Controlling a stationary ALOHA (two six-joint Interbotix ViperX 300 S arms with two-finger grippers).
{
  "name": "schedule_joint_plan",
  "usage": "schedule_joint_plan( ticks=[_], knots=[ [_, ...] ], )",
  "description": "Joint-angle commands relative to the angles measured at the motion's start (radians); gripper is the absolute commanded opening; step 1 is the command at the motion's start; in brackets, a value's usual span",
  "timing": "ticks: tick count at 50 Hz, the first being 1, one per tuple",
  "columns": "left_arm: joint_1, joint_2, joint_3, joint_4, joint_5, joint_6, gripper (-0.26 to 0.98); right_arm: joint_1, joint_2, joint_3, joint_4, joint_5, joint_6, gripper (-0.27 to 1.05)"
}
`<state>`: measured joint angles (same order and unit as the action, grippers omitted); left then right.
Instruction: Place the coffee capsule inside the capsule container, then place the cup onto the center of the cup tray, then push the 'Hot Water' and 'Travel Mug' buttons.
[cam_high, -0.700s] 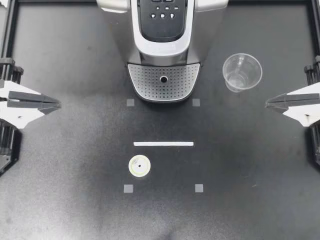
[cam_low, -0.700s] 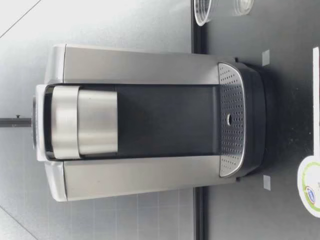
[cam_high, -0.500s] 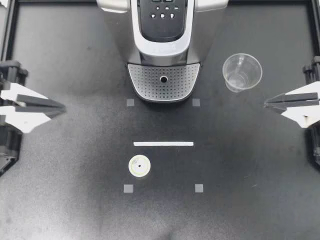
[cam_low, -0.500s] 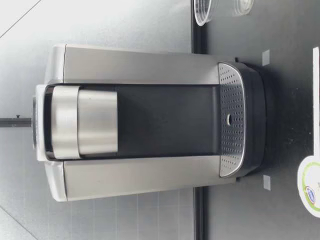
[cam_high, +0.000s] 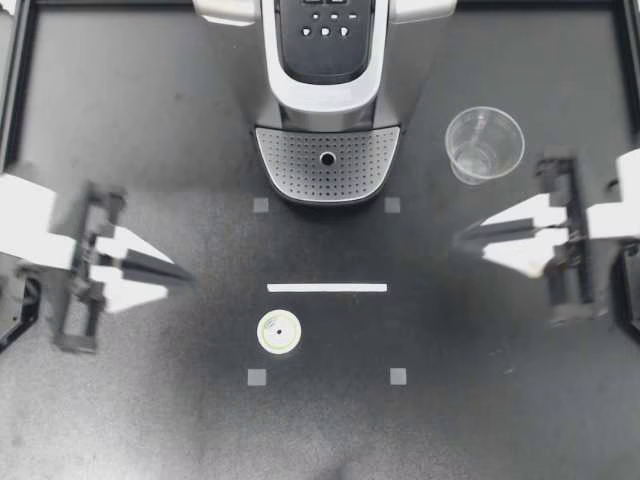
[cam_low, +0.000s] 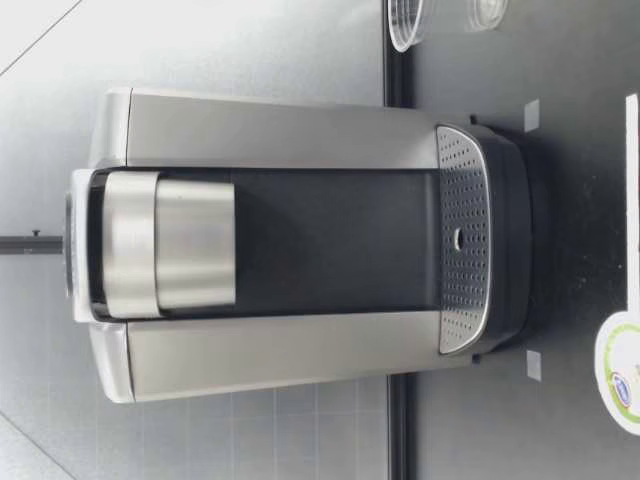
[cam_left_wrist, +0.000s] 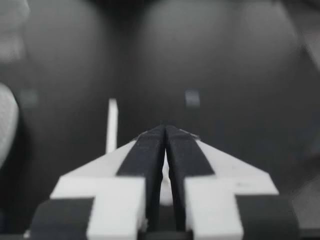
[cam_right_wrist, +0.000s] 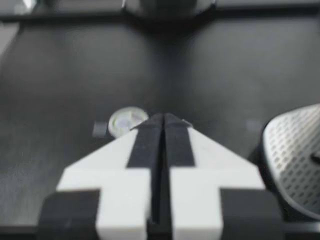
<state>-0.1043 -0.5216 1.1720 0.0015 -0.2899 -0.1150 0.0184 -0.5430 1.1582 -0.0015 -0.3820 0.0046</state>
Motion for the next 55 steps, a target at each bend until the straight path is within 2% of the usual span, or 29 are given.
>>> schedule_joint_plan(
  ticks=[1, 14, 24, 36, 40, 55],
  knots=[
    [-0.005, 0.057, -0.029, 0.002, -0.008, -0.023, 0.16, 0.025, 0.063, -0.04, -0.002, -0.012, 0.002, 0.13],
    [-0.006, 0.206, -0.064, 0.002, -0.003, -0.038, 0.16, 0.057, 0.261, -0.117, -0.002, -0.011, 0.002, 0.13],
    [-0.026, 0.299, -0.104, 0.011, 0.003, -0.026, 0.16, 0.069, 0.376, -0.179, -0.002, 0.002, 0.0, 0.13],
    [-0.038, 0.374, -0.156, 0.029, 0.11, -0.009, 0.19, 0.084, 0.474, -0.256, -0.002, 0.043, 0.0, 0.13],
    [-0.038, 0.388, -0.17, 0.029, 0.147, 0.012, 0.27, 0.089, 0.5, -0.279, -0.002, 0.058, 0.002, 0.13],
    [-0.038, 0.399, -0.221, 0.029, 0.221, 0.041, 0.79, 0.094, 0.571, -0.345, -0.002, 0.1, 0.003, 0.13]
  ],
)
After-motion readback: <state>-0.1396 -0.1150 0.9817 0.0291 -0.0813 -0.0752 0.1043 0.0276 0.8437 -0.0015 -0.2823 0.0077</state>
